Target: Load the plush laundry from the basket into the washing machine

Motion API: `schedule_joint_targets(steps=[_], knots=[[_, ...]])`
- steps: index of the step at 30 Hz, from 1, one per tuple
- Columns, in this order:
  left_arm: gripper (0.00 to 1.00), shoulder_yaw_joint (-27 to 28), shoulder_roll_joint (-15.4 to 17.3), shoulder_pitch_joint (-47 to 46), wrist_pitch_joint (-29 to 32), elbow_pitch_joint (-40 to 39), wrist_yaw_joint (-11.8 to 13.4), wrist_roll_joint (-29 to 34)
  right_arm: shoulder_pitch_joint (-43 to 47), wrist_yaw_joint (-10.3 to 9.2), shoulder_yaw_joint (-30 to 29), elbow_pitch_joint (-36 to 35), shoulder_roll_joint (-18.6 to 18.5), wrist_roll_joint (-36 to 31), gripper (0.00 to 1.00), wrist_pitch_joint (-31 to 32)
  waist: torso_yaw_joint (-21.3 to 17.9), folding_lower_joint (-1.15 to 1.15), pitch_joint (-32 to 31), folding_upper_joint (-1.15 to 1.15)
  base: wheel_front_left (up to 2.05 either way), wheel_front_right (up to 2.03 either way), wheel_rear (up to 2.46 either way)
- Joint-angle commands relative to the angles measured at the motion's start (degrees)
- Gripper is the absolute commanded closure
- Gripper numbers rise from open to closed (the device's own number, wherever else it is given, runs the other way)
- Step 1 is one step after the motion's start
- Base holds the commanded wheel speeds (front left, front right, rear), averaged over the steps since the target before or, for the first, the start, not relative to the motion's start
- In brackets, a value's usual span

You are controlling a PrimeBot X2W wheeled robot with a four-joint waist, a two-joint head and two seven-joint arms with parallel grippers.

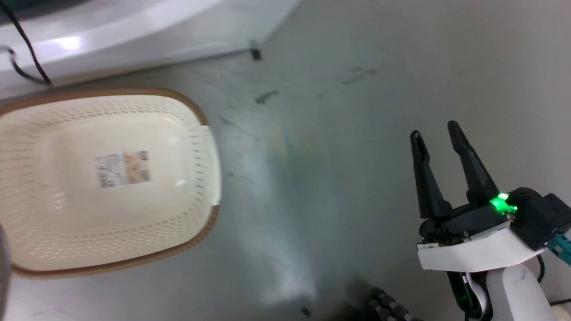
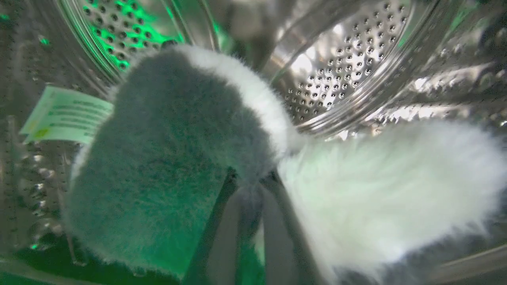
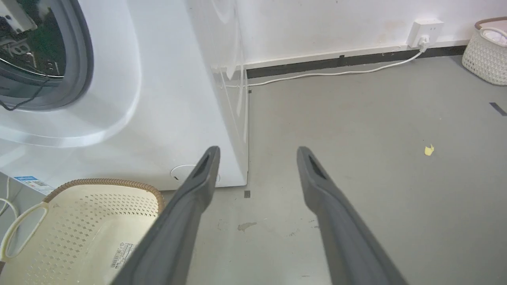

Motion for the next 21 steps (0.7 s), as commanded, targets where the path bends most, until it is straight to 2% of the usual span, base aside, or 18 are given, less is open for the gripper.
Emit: schedule_joint_targets(steps=[1,8,12,13,14,21], knots=[[1.00,-0.89,0.32,-1.49,0.38,1.45,0.20,1.05,-1.08,-0.05,0.14,0.03,-0.04,0.37,0.00,-0.25,-2.73,-0.02,2.64,0.00,0.00,0.00,0.00],[1.00,-4.60,2.19,-5.91,1.68,10.15,0.75,4.74,-1.70,-0.05,0.77,0.36,-0.04,0.77,0.00,-0.25,-3.38,-0.02,3.57,0.00,0.00,0.00,0.00],[1.00,-5.00,1.95,-6.04,-1.55,12.24,0.38,4.44,-1.75,-0.05,0.33,0.35,-0.04,0.42,0.00,-0.25,-2.64,-0.02,2.89,0.00,0.00,0.00,0.00],[0.60,-5.06,1.66,-5.93,-2.47,12.70,0.32,4.27,-1.78,-0.05,0.06,0.36,-0.04,0.08,0.00,-0.25,-2.24,-0.02,2.58,0.00,0.00,0.00,0.00],[0.00,-5.18,1.29,-5.70,-3.50,13.17,0.20,4.11,-1.79,-0.05,-0.28,0.36,-0.04,-0.28,0.00,-0.25,-1.79,-0.02,2.15,0.00,0.00,0.00,0.00],[0.00,-5.09,-1.43,-2.12,-10.94,16.12,-0.89,2.16,-1.40,-0.05,-2.82,0.30,-0.04,-3.39,0.00,-0.25,1.91,-0.02,-3.08,0.00,0.00,0.00,0.00]])
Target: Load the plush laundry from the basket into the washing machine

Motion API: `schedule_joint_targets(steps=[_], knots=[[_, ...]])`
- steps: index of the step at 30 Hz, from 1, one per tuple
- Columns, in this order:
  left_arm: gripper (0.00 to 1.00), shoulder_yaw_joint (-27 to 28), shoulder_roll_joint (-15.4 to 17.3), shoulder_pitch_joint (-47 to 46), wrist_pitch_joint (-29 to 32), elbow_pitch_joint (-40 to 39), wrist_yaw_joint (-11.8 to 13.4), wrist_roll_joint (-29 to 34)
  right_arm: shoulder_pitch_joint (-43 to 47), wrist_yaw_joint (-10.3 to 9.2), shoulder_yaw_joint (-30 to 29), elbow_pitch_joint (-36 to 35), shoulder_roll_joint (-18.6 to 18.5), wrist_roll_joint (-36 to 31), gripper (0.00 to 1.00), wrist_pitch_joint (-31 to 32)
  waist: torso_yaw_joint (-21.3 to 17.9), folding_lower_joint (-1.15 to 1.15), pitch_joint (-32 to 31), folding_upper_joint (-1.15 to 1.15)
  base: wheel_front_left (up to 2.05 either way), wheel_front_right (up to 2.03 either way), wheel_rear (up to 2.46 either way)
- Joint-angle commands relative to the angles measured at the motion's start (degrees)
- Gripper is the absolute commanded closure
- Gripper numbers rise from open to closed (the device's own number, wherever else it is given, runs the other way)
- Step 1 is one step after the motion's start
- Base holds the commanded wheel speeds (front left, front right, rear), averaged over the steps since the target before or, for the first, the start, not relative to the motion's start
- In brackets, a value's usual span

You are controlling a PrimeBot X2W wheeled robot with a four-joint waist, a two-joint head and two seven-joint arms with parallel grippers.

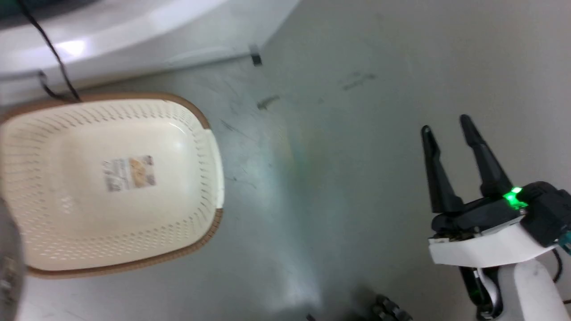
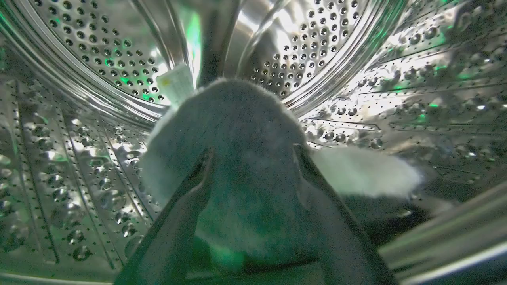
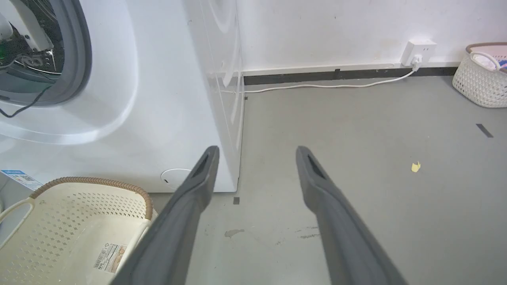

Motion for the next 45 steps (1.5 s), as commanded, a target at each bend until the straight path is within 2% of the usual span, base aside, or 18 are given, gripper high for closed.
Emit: schedule_joint_targets(steps=[1,2,4,5,6,7,9,10,11,12,14,15,18,19,20,26,36,45], knots=[[0.00,-0.02,-1.14,3.25,-1.46,0.58,-0.68,-0.69,-0.16,-0.05,-0.85,0.00,-0.04,-0.93,0.00,-0.25,3.15,0.00,-4.50,0.00,0.00,0.00,0.00],[0.00,-0.02,-1.14,3.25,-1.46,0.58,-0.68,-0.69,-0.16,-0.05,-0.85,0.00,-0.04,-0.93,0.00,-0.25,3.15,0.00,-4.50,0.00,0.00,0.00,0.00],[0.00,0.33,-2.86,8.75,-2.91,0.19,-1.70,-1.98,0.65,-0.05,-1.90,0.20,-0.04,-2.94,0.00,-0.25,5.36,0.00,-9.12,0.00,0.00,0.00,0.00],[0.00,0.33,-2.86,8.75,-2.91,0.19,-1.70,-1.98,0.65,-0.05,-1.90,0.20,-0.04,-2.94,0.00,-0.25,5.36,0.00,-9.12,0.00,0.00,0.00,0.00],[0.00,1.28,-3.94,13.09,-3.13,-2.57,-2.14,-3.17,1.58,-0.05,-2.53,0.27,-0.04,-4.08,0.00,-0.25,6.78,0.00,-12.65,0.00,0.00,0.00,0.00],[0.00,1.28,-3.94,13.09,-3.13,-2.57,-2.14,-3.17,1.58,-0.05,-2.53,0.27,-0.04,-4.08,0.00,-0.25,6.78,0.00,-12.65,0.00,0.00,0.00,0.00],[0.00,2.89,-5.75,21.03,-3.17,-10.37,-2.80,-4.51,3.03,-0.05,-3.90,0.17,-0.04,-5.51,0.00,-0.25,9.04,0.00,-17.24,0.00,0.00,0.00,0.00],[0.00,2.89,-5.75,21.03,-3.17,-10.37,-2.80,-4.51,3.03,-0.05,-3.90,0.17,-0.04,-5.51,0.00,-0.25,9.04,0.00,-17.24,0.00,0.00,0.00,0.00],[0.00,3.78,-7.08,26.46,-3.18,-15.43,-3.11,-5.02,3.64,-0.05,-4.51,0.30,-0.04,-6.57,0.00,-0.25,10.54,0.00,-19.73,0.00,0.00,0.00,0.00],[0.00,3.78,-7.08,26.46,-3.18,-15.43,-3.11,-5.02,3.64,-0.05,-4.51,0.30,-0.04,-6.57,0.00,-0.25,10.54,0.00,-19.73,0.00,0.00,0.00,0.00],[0.00,4.86,-9.45,35.11,-3.19,-21.84,-4.03,-5.90,5.04,-0.05,-4.78,0.50,-0.06,-7.84,0.00,-0.25,12.72,0.00,-24.14,0.00,0.00,0.00,0.00],[0.00,4.86,-9.45,35.11,-3.19,-21.84,-4.03,-5.90,5.04,-0.05,-4.78,0.50,-0.06,-7.84,0.00,-0.25,12.72,0.00,-24.14,0.00,0.00,0.00,0.00],[0.00,6.80,-12.11,43.39,-3.19,-28.90,-4.85,-7.15,6.68,-0.05,-4.89,0.55,-0.16,-8.57,0.00,-0.25,14.46,0.00,-28.06,0.00,0.00,0.00,0.00],[0.00,7.65,-13.91,49.30,-3.19,-33.45,-5.01,-6.92,7.87,-0.05,-5.00,0.57,-0.24,-8.85,0.00,-0.25,15.55,0.00,-30.47,0.00,0.00,0.00,0.00],[0.00,7.65,-13.91,49.30,-3.19,-33.45,-5.01,-6.92,7.87,-0.05,-5.00,0.57,-0.24,-8.85,0.00,-0.25,15.55,0.00,-30.47,0.00,0.00,0.00,0.00],[0.00,7.18,-17.29,64.76,-3.20,-41.58,-5.03,-4.26,11.86,-0.05,-4.71,0.55,-0.27,-9.47,0.00,-0.25,18.38,0.00,-36.53,0.00,0.00,0.00,0.00],[0.00,5.26,-19.82,81.78,-3.20,-48.82,-0.94,-1.51,16.95,-0.05,-2.70,1.41,-0.21,-10.26,0.00,-0.25,20.72,0.00,-41.46,0.00,0.00,0.00,0.00],[0.00,3.25,-20.22,86.13,-3.20,-50.96,0.54,-0.22,18.26,-0.05,-3.37,2.11,-0.07,-9.35,0.00,-0.25,20.94,0.00,-41.43,0.00,0.00,0.00,0.00]])
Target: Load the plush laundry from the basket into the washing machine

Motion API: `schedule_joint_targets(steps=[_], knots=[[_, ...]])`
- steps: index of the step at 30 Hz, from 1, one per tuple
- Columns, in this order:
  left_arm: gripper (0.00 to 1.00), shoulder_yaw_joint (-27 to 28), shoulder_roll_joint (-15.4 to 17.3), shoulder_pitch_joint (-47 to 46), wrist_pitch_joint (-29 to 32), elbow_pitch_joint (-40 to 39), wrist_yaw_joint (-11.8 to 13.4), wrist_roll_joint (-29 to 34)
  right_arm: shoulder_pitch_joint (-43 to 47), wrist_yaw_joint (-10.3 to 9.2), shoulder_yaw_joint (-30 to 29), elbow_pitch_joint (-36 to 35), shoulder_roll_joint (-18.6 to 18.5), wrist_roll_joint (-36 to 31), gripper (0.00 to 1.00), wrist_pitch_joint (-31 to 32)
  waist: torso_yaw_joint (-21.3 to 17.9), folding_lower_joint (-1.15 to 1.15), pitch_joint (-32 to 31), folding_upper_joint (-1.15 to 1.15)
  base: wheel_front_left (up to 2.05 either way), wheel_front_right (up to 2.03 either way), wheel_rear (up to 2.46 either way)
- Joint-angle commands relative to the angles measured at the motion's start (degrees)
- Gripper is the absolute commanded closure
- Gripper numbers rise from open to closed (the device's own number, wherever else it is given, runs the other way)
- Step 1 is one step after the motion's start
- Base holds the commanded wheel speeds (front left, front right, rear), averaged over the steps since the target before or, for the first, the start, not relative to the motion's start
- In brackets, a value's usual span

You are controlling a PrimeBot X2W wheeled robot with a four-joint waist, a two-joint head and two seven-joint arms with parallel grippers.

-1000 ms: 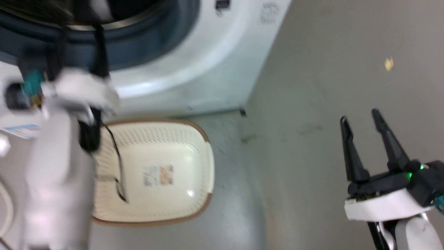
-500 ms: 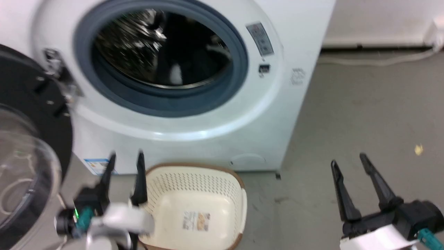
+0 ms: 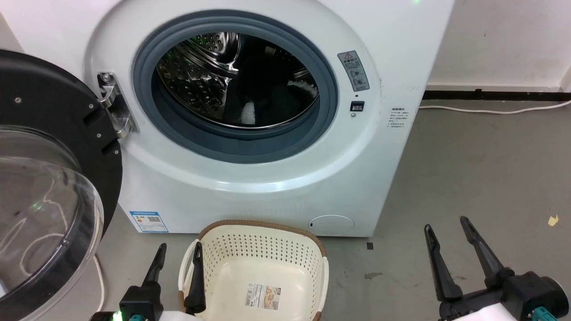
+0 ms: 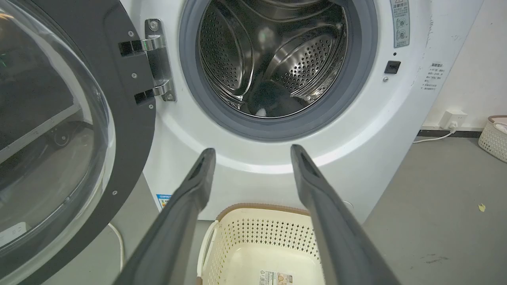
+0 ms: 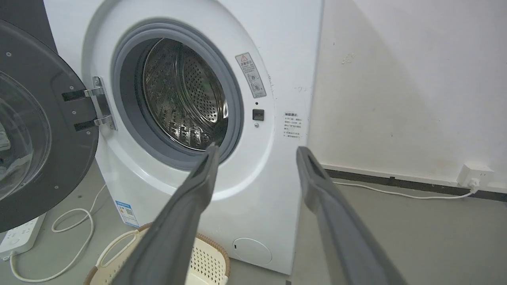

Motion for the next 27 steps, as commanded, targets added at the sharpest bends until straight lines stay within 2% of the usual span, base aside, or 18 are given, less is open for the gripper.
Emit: schedule_joint_targets(steps=[1,2,3,27], knots=[[0.00,-0.25,0.00,0.47,-0.31,-0.38,0.23,-0.06,0.72,-0.05,0.02,0.21,0.04,0.30,0.00,-0.25,0.00,0.00,0.13,0.00,0.00,0.00,0.00],[0.00,-0.50,-0.01,0.39,-0.31,-0.47,0.10,-0.10,0.70,-0.05,0.11,0.27,0.04,0.42,0.00,-0.25,0.00,0.00,0.19,0.00,0.00,0.00,0.00],[1.00,-0.39,0.00,0.00,0.01,-0.21,-0.02,-0.01,0.16,0.00,0.08,0.10,0.00,0.13,1.00,0.01,0.01,0.00,0.18,0.00,0.00,0.00,0.00],[1.00,0.25,-0.05,-0.58,2.76,-1.55,-0.11,1.32,-0.62,0.00,-0.20,0.45,0.01,-0.55,1.00,2.76,-0.08,0.00,0.00,0.00,0.00,0.00,0.00]])
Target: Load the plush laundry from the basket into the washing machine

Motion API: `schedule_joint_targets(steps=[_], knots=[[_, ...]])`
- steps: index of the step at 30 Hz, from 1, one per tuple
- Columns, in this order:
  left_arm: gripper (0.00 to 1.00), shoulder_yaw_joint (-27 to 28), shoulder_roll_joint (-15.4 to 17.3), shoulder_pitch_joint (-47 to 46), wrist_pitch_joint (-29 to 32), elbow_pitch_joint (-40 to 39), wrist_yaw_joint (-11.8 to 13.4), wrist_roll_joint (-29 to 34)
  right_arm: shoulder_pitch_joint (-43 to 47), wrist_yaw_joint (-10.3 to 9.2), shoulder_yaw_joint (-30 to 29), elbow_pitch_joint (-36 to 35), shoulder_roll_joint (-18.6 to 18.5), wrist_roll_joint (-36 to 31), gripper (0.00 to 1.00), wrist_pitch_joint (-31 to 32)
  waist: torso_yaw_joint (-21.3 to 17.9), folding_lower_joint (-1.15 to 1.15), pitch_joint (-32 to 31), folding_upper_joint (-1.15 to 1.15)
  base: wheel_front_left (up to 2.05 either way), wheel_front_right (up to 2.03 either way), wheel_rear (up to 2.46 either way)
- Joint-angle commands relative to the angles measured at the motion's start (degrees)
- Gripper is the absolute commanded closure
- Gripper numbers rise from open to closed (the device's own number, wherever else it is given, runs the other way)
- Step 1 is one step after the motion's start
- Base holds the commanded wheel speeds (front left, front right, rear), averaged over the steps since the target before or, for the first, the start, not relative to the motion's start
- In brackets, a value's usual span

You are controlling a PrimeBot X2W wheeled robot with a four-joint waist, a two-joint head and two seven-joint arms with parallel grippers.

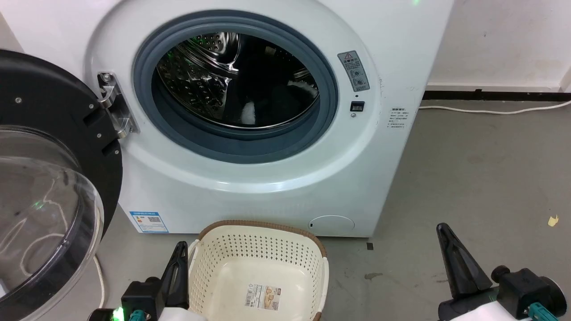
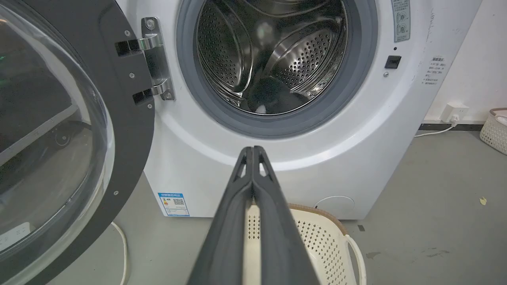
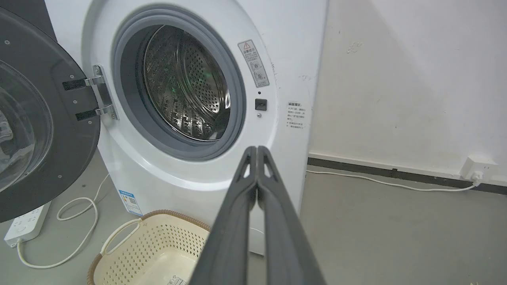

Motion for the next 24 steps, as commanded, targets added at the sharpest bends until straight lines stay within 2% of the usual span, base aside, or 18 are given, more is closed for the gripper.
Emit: schedule_joint_targets(steps=[1,24], knots=[[1.00,0.14,-0.02,-0.50,0.32,-0.45,-0.07,0.41,-0.74,-0.01,-0.11,0.29,0.01,-0.47,1.00,0.34,-0.01,0.00,-0.01,0.00,0.00,0.00,0.00],[1.00,0.87,-0.04,-1.11,3.24,-1.96,-0.14,1.84,-1.56,-0.03,-0.38,0.67,0.02,-1.22,1.00,3.28,-0.11,0.00,-0.22,0.00,0.00,0.00,0.00]])
